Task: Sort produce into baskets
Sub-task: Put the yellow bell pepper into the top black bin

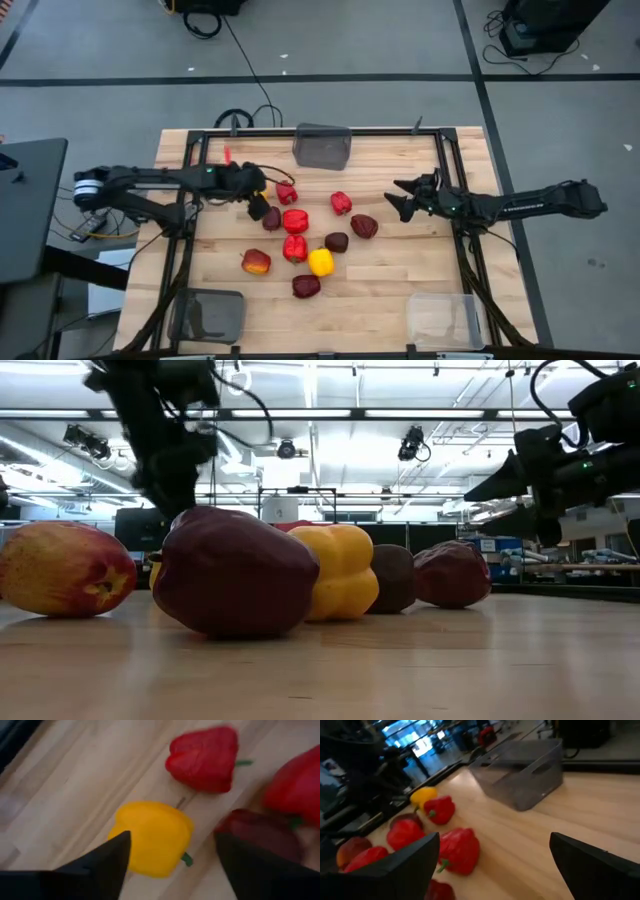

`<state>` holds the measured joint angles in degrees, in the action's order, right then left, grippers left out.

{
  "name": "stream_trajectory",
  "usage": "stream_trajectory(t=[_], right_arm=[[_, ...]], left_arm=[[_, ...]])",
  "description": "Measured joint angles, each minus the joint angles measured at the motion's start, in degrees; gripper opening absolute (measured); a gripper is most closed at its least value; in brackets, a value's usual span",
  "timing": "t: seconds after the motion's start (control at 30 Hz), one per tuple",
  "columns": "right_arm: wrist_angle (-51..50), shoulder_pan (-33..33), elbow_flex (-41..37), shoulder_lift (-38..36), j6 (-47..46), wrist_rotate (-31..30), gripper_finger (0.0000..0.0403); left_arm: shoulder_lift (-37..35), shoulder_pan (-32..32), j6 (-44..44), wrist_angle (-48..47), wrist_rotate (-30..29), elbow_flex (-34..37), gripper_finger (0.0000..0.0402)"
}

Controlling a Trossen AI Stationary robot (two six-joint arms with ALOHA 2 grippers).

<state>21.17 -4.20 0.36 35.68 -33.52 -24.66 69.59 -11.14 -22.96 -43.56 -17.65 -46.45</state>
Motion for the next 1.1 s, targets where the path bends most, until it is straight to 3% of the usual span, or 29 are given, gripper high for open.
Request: stream_trajectory(t=[0.13, 0.23, 0.6, 0.8, 0.87, 1.1], right_arm=[[2.24, 1.06, 0.00, 2.99, -0.10, 0.63, 0.0381], [4.15, 1.95, 0.00, 4.76, -0.14, 0.72, 0.0385], [7.28, 3.86, 0.00, 8.60, -1.46, 0.47, 0.0394], [7.42, 3.86, 0.00, 9.78, -6.31, -4.27, 0.0394], [7.57, 3.86, 0.00, 10.14, -7.45, -4.79, 0.0394], [7.77, 3.99, 0.00, 12.06, -7.51, -4.56, 0.0393]], left_arm=[[6.09, -3.19, 6.14, 0.30, 2.99, -1.14, 0.0374], [9.24, -5.61, 8.37, -0.83, 2.97, -1.40, 0.0393], [13.11, -10.67, 15.23, -0.74, 6.67, -1.30, 0.0372], [13.47, -11.30, 15.14, -1.21, 7.28, -1.53, 0.0311], [13.57, -11.31, 14.73, -2.90, 6.91, -2.64, 0.0288], [10.60, -9.93, 10.53, -14.50, 2.38, -11.39, 0.0286]])
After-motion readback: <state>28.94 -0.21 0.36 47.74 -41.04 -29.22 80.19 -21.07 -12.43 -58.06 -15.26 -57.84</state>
